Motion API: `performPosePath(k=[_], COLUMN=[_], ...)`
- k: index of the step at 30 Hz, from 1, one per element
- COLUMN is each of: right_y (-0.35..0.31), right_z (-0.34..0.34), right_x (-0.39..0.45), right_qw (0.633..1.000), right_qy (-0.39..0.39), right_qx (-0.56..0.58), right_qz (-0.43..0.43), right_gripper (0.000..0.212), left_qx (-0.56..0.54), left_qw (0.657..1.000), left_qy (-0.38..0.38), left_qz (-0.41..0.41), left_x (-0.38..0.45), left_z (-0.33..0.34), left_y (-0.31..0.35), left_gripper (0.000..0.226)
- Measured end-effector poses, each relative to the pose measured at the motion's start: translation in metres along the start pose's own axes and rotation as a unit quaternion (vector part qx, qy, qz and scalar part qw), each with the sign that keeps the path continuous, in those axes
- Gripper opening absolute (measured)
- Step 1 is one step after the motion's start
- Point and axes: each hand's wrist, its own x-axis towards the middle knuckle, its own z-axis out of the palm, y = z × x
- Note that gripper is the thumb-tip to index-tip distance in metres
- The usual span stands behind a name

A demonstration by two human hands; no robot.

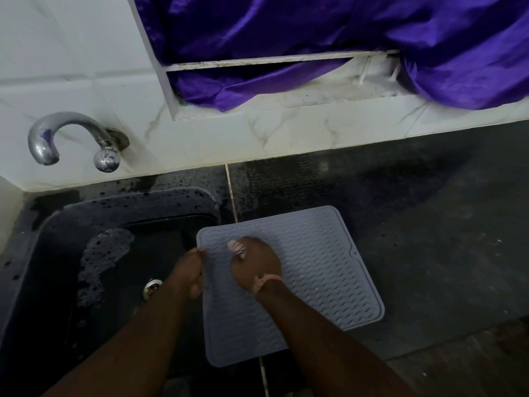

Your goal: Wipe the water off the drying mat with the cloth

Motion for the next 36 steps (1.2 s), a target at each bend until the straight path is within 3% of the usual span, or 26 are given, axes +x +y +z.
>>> performPosePath(k=[7, 10, 16, 19, 21, 24, 28, 31, 36], right_y=[0.102, 0.094, 0.008, -0.024, -0.025, 0.011, 0.092, 0.126, 0.090], right_z=[-0.085, -0.068, 0.010, 0.030, 0.021, -0.017, -0.081, -0.100, -0.069], right_x=[0.025, 0.023, -0.007, -0.011, -0.001, 0.017, 0.032, 0.034, 0.030], right_qw=[0.953, 0.961, 0.993, 0.998, 0.993, 0.988, 0.966, 0.945, 0.961], right_qy=[0.176, 0.160, 0.054, -0.042, -0.069, 0.019, 0.179, 0.179, 0.151], right_qx=[-0.086, -0.085, -0.094, -0.003, 0.095, 0.137, -0.045, -0.091, -0.110], right_qz=[0.230, 0.211, 0.049, -0.037, -0.021, 0.064, 0.179, 0.257, 0.204], right_gripper=[0.038, 0.039, 0.042, 0.030, 0.024, 0.021, 0.028, 0.038, 0.034], left_qx=[-0.149, -0.142, -0.106, -0.095, -0.100, -0.114, -0.130, -0.146, -0.127], left_qw=[0.988, 0.989, 0.994, 0.995, 0.995, 0.993, 0.991, 0.989, 0.992], left_qy=[0.014, 0.013, 0.004, 0.013, 0.000, -0.010, -0.027, -0.008, 0.006], left_qz=[-0.037, -0.035, -0.016, -0.019, -0.020, -0.016, -0.004, 0.003, -0.027], left_x=[0.004, 0.002, 0.003, 0.006, 0.008, 0.007, 0.014, 0.020, 0.023], left_z=[-0.014, -0.016, -0.017, -0.020, -0.021, -0.020, -0.018, -0.015, -0.008], left_y=[-0.005, -0.003, -0.003, -0.004, -0.006, -0.004, -0.005, 0.000, 0.001], left_gripper=[0.028, 0.030, 0.029, 0.033, 0.035, 0.030, 0.028, 0.026, 0.019])
